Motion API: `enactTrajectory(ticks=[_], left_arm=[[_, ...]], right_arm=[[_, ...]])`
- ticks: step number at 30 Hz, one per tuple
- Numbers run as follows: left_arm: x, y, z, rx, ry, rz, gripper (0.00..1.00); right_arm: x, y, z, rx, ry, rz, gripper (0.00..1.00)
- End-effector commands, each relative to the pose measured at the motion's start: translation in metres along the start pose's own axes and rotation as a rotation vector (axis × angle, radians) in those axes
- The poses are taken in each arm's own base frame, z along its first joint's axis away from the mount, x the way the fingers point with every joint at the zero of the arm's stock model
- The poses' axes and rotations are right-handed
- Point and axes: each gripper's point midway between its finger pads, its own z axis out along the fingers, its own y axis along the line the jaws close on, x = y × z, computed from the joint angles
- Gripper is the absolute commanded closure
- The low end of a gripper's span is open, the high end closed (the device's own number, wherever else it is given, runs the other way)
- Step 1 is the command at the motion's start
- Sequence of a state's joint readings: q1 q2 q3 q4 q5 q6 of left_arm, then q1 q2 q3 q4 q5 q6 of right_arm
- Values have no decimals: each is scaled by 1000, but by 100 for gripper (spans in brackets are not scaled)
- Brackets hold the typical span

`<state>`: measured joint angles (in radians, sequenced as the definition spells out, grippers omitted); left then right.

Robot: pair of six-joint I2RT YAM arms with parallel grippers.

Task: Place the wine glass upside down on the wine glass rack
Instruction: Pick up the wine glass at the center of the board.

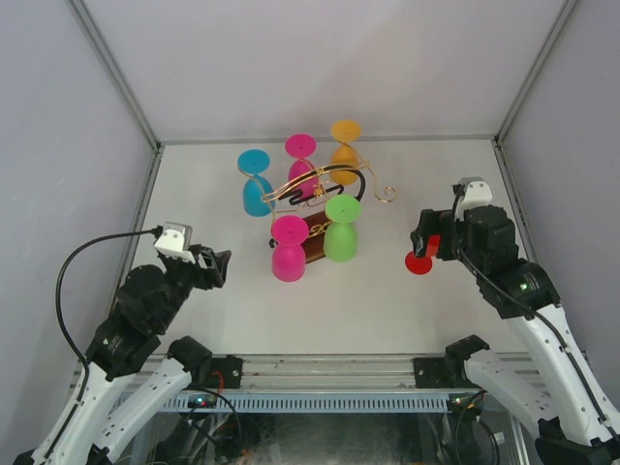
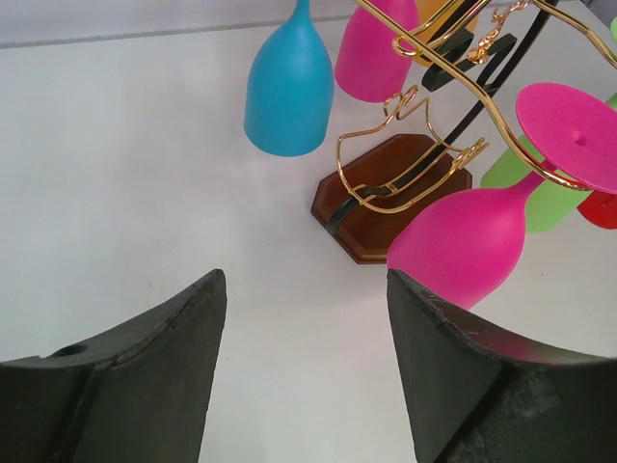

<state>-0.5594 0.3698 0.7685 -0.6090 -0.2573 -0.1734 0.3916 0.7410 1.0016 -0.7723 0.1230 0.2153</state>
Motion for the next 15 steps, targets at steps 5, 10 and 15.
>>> enactTrajectory(ticks=[5, 10, 15], left_arm=[[-13, 3, -6, -9, -50, -15, 28], [-12, 3, -6, -8, -45, -11, 28], [-10, 3, -7, -6, -38, -6, 28]], right_arm=[[-5, -29, 13, 104, 52, 32, 0], [-5, -26, 28, 81, 64, 55, 0], [-9, -45, 35, 186, 35, 64, 0]])
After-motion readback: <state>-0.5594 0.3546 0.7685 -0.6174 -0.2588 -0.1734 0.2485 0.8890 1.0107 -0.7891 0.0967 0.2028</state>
